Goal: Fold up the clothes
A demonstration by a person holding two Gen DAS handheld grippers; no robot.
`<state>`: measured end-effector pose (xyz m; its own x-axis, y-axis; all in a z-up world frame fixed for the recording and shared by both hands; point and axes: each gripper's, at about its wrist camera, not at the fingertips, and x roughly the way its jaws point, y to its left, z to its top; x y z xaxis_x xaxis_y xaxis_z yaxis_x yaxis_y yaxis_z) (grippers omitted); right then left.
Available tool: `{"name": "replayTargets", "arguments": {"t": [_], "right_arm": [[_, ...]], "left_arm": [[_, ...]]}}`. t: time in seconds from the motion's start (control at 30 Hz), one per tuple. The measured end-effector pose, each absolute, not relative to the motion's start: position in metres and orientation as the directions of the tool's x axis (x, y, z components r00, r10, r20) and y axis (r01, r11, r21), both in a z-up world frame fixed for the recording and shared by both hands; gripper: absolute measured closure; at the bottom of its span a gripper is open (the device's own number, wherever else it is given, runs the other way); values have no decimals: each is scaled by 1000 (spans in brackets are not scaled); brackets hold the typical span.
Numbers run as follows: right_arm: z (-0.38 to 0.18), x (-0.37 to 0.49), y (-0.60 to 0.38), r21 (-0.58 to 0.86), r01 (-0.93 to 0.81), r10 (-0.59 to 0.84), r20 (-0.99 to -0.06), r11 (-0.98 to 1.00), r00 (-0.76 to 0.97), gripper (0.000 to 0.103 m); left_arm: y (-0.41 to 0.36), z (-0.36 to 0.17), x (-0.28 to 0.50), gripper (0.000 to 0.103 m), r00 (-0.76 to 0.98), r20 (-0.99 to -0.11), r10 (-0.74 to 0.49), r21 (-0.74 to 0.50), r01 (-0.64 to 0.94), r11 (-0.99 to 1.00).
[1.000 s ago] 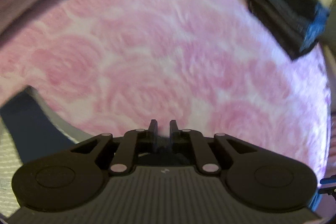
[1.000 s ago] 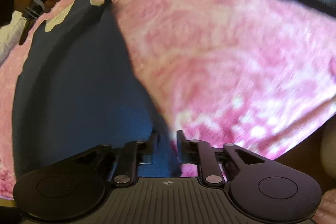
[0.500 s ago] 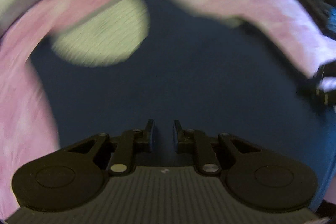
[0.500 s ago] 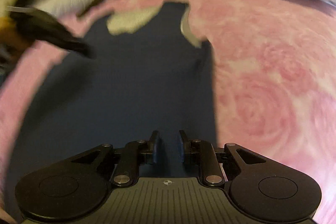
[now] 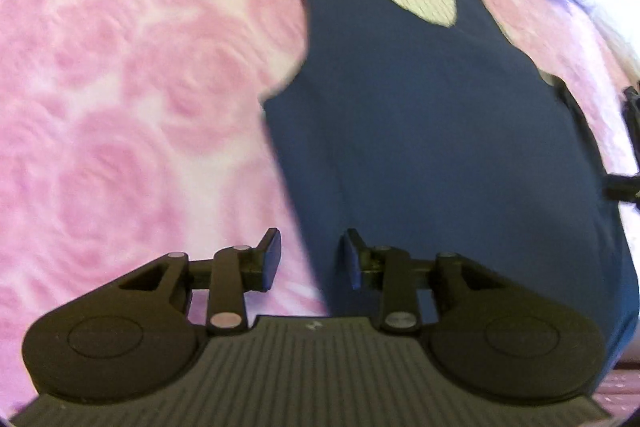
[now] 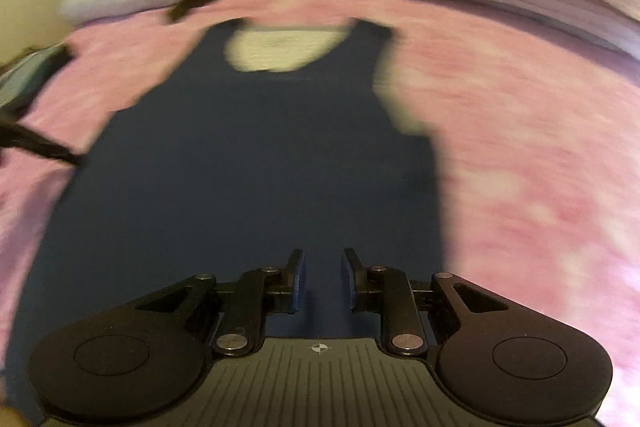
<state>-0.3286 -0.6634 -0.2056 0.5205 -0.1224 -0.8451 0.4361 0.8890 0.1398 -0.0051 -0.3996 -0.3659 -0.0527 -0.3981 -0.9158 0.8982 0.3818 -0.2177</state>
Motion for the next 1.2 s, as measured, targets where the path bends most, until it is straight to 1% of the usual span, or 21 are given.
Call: {"name": "replayTargets", "arguments": {"t": [0.1, 0.2, 0.27, 0.37, 0.43, 0.5, 0.57, 0.6, 0.7, 0.8, 0.87, 0.93, 1.03, 1.2], "right_arm": [[-227, -311, -643, 162, 380, -45, -876, 910, 481, 80], [-240, -325, -647, 155, 449, -68, -894, 880, 443, 80], [-239, -342, -649, 98, 484, -124, -905, 870, 407, 80], [-238, -368, -656, 25, 539, -183, -926, 842, 329, 80], [-235, -386, -655, 5, 572, -197, -936, 821, 291, 80], [-231, -398, -646, -4, 564, -197, -939, 826, 282, 79], [-231, -409, -633, 9, 537, -174, -941, 844, 290, 79], [-232, -416, -628, 16, 523, -160, -943, 852, 290, 79], [-240, -442, -623, 39, 531, -130, -952, 846, 278, 79], [-236, -469, -625, 58, 556, -128, -949, 829, 289, 77], [-233, -483, -625, 49, 551, -129, -951, 833, 280, 73], [-233, -496, -628, 52, 562, -109, -962, 825, 249, 54], [-218, -508, -637, 78, 579, -103, -956, 812, 273, 53], [-187, -488, -672, 123, 548, -104, -925, 827, 365, 53]], "left_arm": [[-396, -373, -6, 72, -48, -903, -428, -211, 915, 343], [-383, -369, -4, 73, -41, -897, -439, -205, 920, 333], [-372, -366, -3, 76, -31, -896, -443, -196, 923, 332], [-343, -357, -15, 75, -44, -893, -447, -220, 910, 350], [-320, -351, -32, 74, -64, -892, -448, -239, 907, 346], [-297, -347, -58, 72, -98, -894, -436, -266, 902, 341], [-275, -351, -88, 67, -125, -907, -403, -279, 895, 349], [-264, -354, -103, 66, -139, -912, -386, -285, 891, 353], [-234, -358, -147, 65, -110, -933, -342, -239, 901, 362], [-211, -354, -169, 65, -118, -934, -338, -261, 869, 420], [-199, -353, -181, 65, -115, -942, -315, -256, 855, 451], [-193, -356, -191, 65, -127, -956, -264, -241, 854, 461], [-193, -339, -193, 66, -71, -964, -256, -186, 869, 459], [-223, -298, -153, 65, 26, -937, -348, -157, 859, 487]]}}
